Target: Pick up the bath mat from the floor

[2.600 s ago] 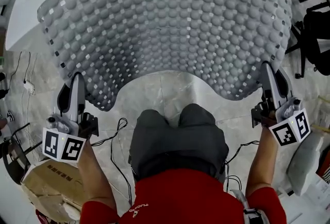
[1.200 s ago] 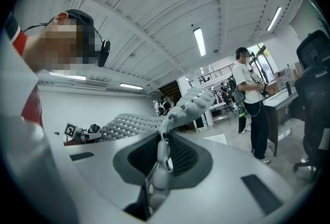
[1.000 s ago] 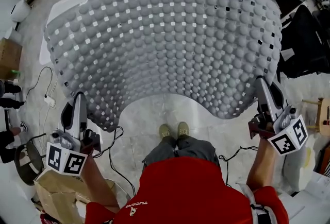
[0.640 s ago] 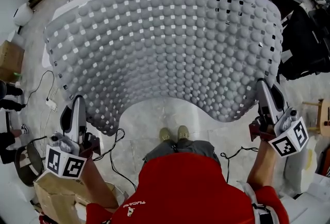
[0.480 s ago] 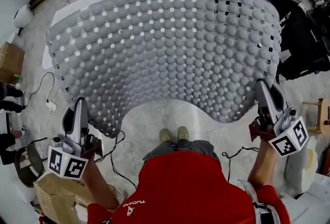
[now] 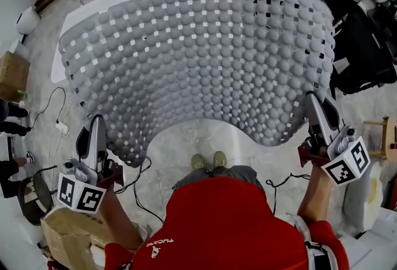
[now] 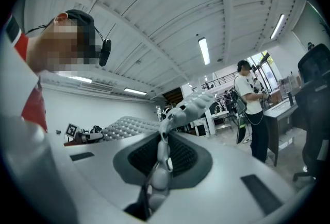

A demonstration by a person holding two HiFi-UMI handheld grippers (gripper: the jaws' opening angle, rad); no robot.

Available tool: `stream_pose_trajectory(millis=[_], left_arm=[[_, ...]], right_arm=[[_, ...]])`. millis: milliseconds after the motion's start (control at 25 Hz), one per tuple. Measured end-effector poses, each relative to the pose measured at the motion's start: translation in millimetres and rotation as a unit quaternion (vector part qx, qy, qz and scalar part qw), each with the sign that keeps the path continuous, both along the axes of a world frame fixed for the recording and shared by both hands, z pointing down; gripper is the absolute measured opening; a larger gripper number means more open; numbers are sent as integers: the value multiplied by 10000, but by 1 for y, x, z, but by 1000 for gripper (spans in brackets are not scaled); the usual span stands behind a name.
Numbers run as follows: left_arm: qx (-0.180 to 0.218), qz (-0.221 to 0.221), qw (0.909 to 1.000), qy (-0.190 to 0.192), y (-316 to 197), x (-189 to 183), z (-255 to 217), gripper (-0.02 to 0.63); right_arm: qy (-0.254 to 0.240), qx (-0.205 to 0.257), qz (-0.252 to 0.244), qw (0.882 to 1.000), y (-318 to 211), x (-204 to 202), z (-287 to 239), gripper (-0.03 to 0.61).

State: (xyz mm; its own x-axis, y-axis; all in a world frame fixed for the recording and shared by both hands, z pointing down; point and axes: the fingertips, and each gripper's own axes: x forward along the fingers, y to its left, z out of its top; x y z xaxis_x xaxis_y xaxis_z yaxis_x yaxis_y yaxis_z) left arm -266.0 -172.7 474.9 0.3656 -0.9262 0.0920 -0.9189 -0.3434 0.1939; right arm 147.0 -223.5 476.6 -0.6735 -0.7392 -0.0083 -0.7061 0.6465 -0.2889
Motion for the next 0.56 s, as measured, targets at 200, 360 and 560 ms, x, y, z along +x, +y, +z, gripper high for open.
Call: stream_pose_trajectory(millis=[200,360,560], left_arm=[[-8,87,9999,52,-2,1,4,37],[-53,152,9998,66,-6,-1,0,35],[-8,159,9999,56,-14,-2,-7,35]], right_arm=[[42,42,3,10000,2,-5,-4,40],[62,26,48,10000,3,-8,-11,40],[71,75,85,9999,-3,-6,-17,40]])
